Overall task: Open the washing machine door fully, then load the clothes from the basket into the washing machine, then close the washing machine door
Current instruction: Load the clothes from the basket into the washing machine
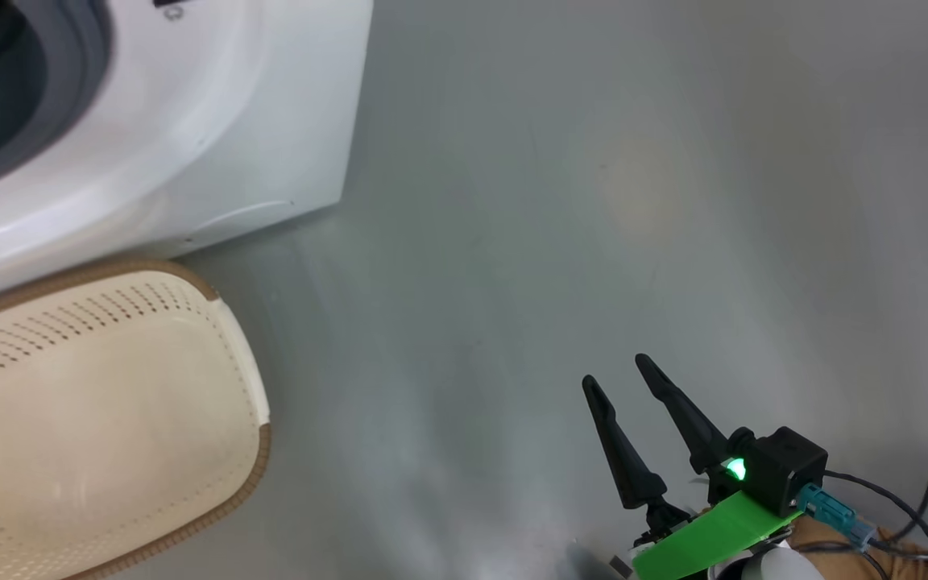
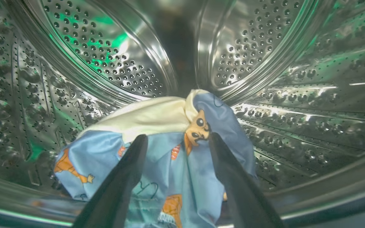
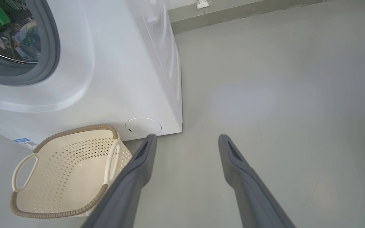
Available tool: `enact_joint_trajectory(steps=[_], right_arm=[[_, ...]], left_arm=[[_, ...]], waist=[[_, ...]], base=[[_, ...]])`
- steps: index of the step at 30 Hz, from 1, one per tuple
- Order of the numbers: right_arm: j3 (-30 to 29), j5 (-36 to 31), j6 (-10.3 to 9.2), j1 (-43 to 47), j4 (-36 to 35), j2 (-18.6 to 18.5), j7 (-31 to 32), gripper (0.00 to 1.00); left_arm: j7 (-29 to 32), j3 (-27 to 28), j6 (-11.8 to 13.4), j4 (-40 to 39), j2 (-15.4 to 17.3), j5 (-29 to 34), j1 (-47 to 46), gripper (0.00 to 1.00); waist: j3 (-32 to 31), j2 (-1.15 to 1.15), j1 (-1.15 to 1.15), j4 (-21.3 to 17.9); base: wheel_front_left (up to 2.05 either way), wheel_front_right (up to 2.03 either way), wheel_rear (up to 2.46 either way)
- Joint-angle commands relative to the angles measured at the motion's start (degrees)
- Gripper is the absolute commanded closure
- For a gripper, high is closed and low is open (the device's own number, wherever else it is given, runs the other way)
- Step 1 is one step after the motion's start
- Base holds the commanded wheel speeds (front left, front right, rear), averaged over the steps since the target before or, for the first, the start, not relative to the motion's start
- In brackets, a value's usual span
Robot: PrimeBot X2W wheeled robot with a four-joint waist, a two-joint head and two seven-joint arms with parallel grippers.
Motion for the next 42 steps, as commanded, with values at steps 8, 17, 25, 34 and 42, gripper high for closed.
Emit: enact_joint_trajectory(steps=[8, 17, 25, 34, 42], right_arm=[[1.4, 0.8, 0.09, 1.4, 0.0, -0.7, -0.3, 0.00], [1.0, 1.3, 0.09, 1.8, 0.8, -1.6, -0.3, 0.00], [-0.4, 1.7, 0.09, 2.9, 0.9, -2.4, -0.3, 0.00], [-2.1, 1.8, 0.09, 4.5, 1.0, -2.8, -0.3, 0.00], [-3.2, 1.7, 0.09, 5.0, 0.8, -3.4, -0.3, 0.00]], left_arm=[[-0.3, 0.5, -0.7, -4.5, -0.4, -1.1, 7.5, 0.00], [-0.3, 1.5, -3.2, -7.8, -3.4, -3.1, 15.9, 0.00], [-0.3, 1.9, -5.2, -15.3, -5.6, -3.0, 25.1, 0.00], [-0.3, 3.6, -8.3, -25.5, -9.8, -3.0, 42.0, 0.00], [-0.3, 4.5, -9.5, -35.1, -13.1, -1.9, 53.3, 0.00]], waist=[[-6.1, 0.00, 0.01, 3.1], [-11.4, 0.00, 0.01, 5.7], [-15.4, 0.00, 0.01, 8.3], [-20.1, 0.00, 0.01, 11.0], [-22.3, 0.00, 0.01, 13.9]], base=[[0.00, 0.00, 0.00], [0.00, 0.00, 0.00], [0.00, 0.00, 0.00], [0.00, 0.00, 0.00], [0.00, 0.00, 0.00]])
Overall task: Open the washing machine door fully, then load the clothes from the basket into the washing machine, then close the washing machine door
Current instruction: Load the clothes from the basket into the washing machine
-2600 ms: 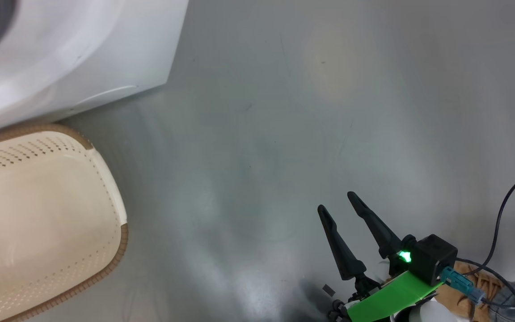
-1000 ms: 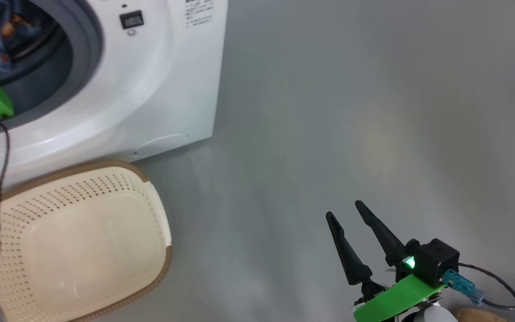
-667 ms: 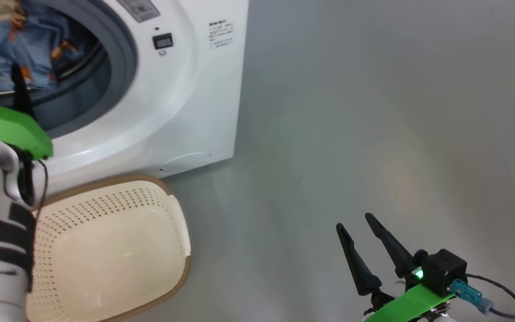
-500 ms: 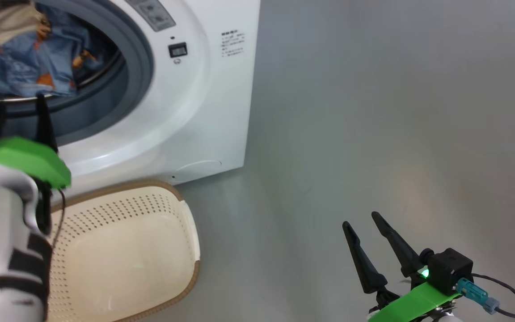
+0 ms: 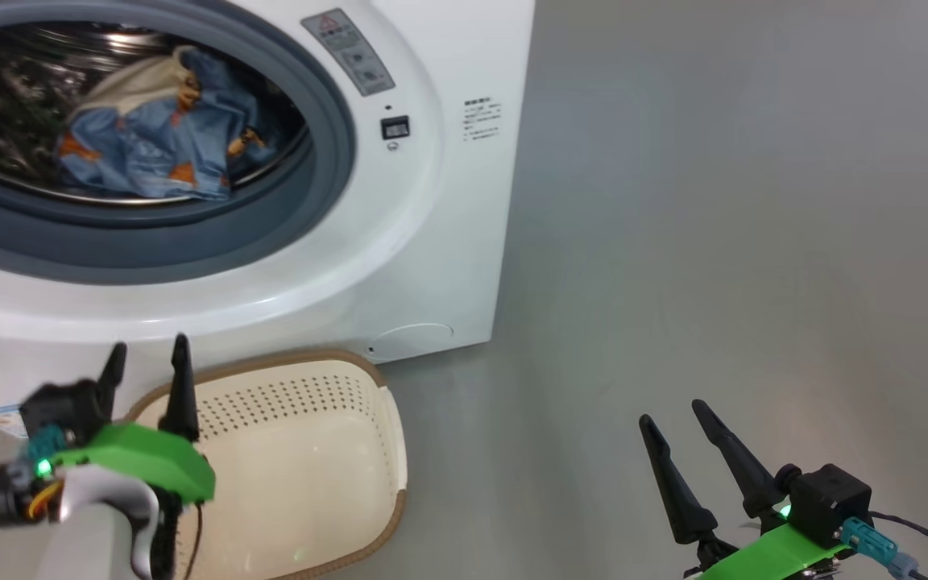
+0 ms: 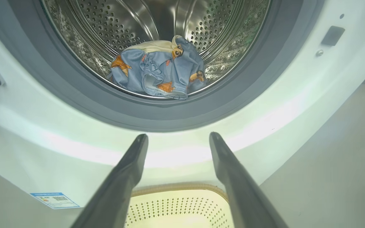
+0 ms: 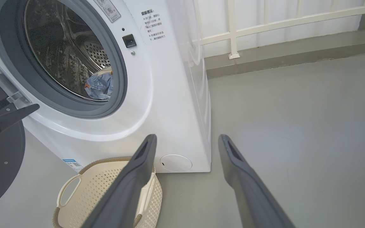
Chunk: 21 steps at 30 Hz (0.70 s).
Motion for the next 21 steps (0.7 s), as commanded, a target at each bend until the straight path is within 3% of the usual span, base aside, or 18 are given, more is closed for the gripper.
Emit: enact_joint_trajectory(steps=[1, 9, 14, 21], right_arm=[[0.9, 0.6, 0.10, 0.3, -1.4, -0.7, -0.3, 0.00], [0.4, 0.7, 0.10, 1.6, -1.1, -1.0, -0.3, 0.00], [0.1, 0.9, 0.10, 2.8, -1.1, -1.1, -0.3, 0.00], [-0.4, 0.7, 0.10, 3.6, -1.5, -1.7, -0.3, 0.00]], left_arm=[[-0.4, 2.1, 0.0, -3.6, 0.9, 0.5, 2.2, 0.00], [-0.4, 2.6, -0.5, -11.1, -0.8, 2.0, 12.9, 0.00], [-0.4, 3.6, 0.6, -15.3, -1.6, 2.0, 19.4, 0.00], [-0.4, 4.5, 0.7, -19.9, -2.1, 1.8, 23.7, 0.00]], waist=[[-1.6, 0.00, 0.01, 1.7], [-5.4, 0.00, 0.01, 3.3], [-7.4, 0.00, 0.01, 4.1], [-8.5, 0.00, 0.01, 5.3]], base=[[0.00, 0.00, 0.00], [0.00, 0.00, 0.00], [0.00, 0.00, 0.00], [0.00, 0.00, 0.00]])
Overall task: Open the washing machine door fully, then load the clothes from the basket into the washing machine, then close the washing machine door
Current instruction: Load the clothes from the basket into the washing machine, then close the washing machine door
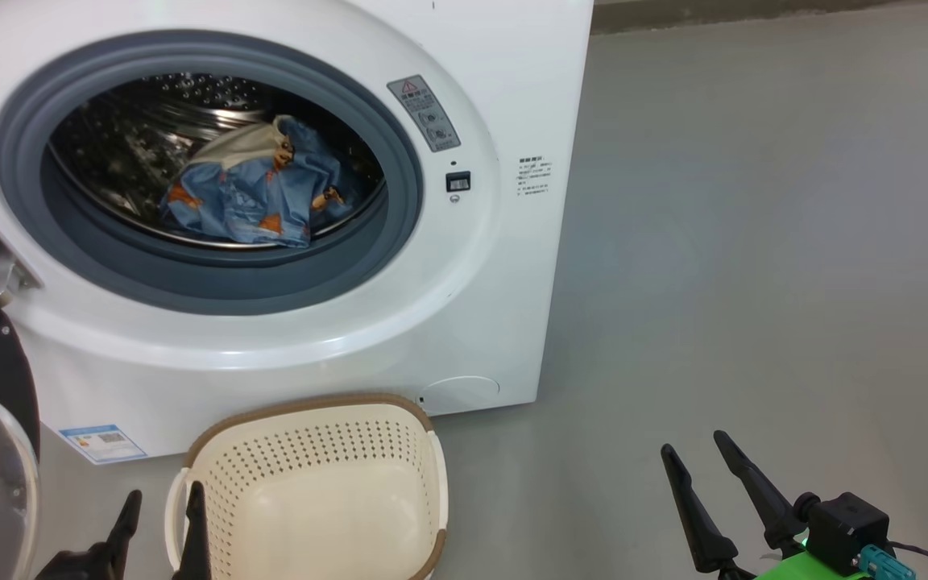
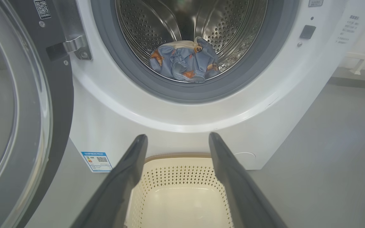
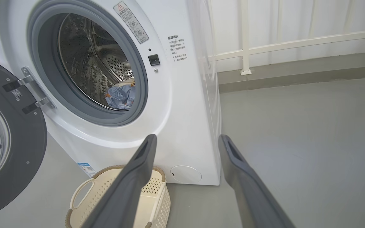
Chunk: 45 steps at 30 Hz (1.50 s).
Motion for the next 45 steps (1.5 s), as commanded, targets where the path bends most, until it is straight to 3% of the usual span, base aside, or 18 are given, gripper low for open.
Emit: enact_joint_trajectory(steps=[1, 12, 25, 45], right_arm=[[1.1, 0.6, 0.09, 0.1, -1.4, -0.7, -0.3, 0.00], [1.0, 0.4, 0.09, 0.4, -1.1, -1.2, -0.3, 0.00], [0.7, 0.5, 0.09, 0.6, -0.5, -1.1, -0.3, 0.00], [0.9, 0.7, 0.09, 0.5, -0.6, -0.8, -0.3, 0.00]], left_arm=[[-0.4, 2.0, 0.1, -1.8, 0.5, 0.1, -0.3, 0.00], [-0.4, 2.0, 0.6, -5.5, 0.3, 0.2, 3.1, 0.00], [-0.4, 1.3, 3.4, -7.1, 0.3, -0.8, 5.2, 0.00], [-0.4, 0.5, 4.4, -7.7, 0.3, -0.6, 5.6, 0.00]], waist=[[-0.7, 0.00, 0.00, 0.5], [-2.0, 0.00, 0.00, 0.7], [-2.7, 0.00, 0.00, 1.2], [-2.8, 0.00, 0.00, 0.9]], base=[[0.00, 0.00, 0.00], [0.00, 0.00, 0.00], [-0.09, 0.09, 0.00], [-1.28, 1.28, 0.00]])
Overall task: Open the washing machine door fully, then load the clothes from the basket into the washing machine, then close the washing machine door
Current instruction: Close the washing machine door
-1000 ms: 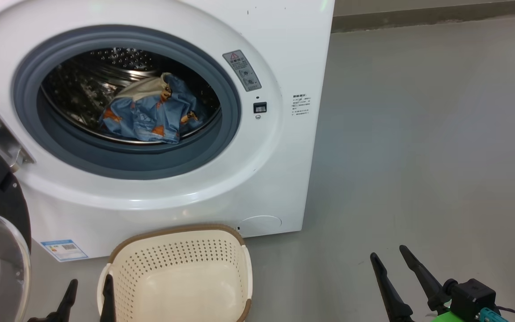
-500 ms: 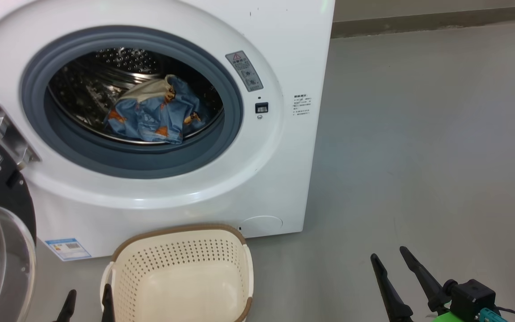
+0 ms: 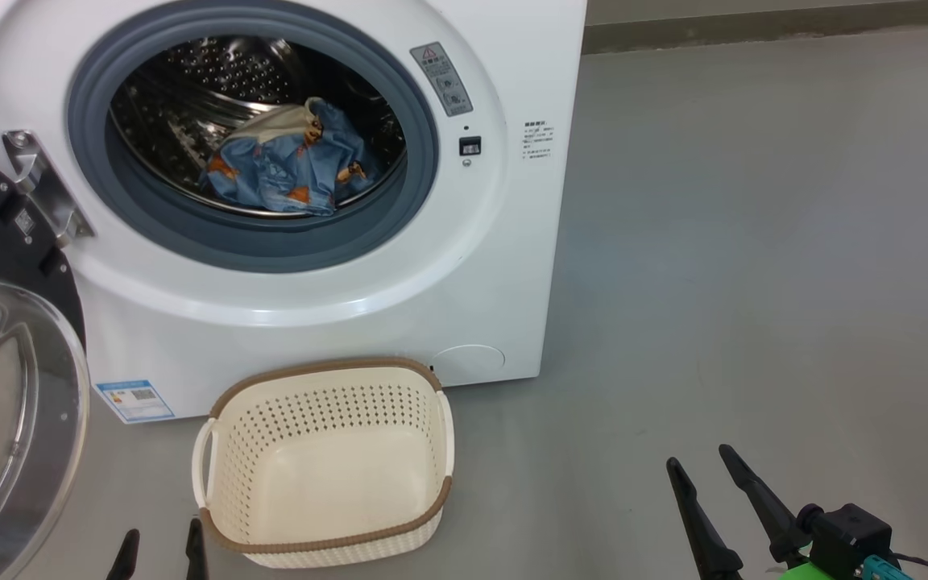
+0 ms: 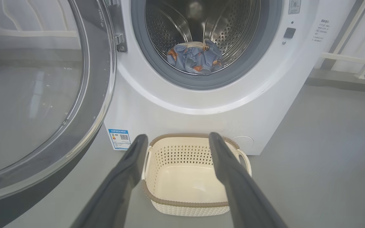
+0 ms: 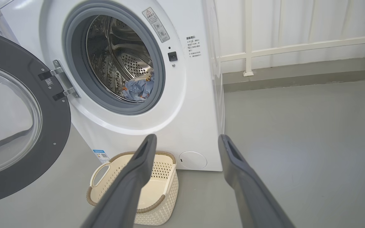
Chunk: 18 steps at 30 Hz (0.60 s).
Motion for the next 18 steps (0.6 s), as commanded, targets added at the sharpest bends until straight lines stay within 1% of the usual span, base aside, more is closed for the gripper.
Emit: enact_joint_trajectory(steps=[1, 4, 11, 18], right_arm=[[1.1, 0.7, 0.10, -0.7, -1.2, -0.4, -0.3, 0.00], [1.2, 0.7, 0.10, -0.6, -1.2, -0.3, -0.3, 0.00], [1.0, 0.6, 0.10, -0.4, -1.3, -0.3, -0.3, 0.00], [1.0, 0.5, 0.10, -0.3, -1.4, -0.7, -0.3, 0.00]], left_arm=[[-0.4, 1.8, 0.3, -1.7, 0.4, 0.2, -0.9, 0.00], [-0.4, 2.0, 0.2, -1.8, 0.4, 0.3, -0.9, 0.00], [-0.4, 1.7, -0.1, -1.7, 0.4, 0.4, -0.9, 0.00], [-0.4, 1.9, -0.3, -1.6, 0.4, 0.7, -1.0, 0.00]], waist=[[0.0, 0.00, 0.00, -0.1], [0.1, 0.00, 0.00, -0.2], [0.2, 0.00, 0.00, 0.2], [0.1, 0.00, 0.00, 3.2]], base=[[-0.68, 0.68, 0.00], [-0.41, 0.41, 0.00], [-0.02, 0.02, 0.00], [0.00, 0.00, 0.00]])
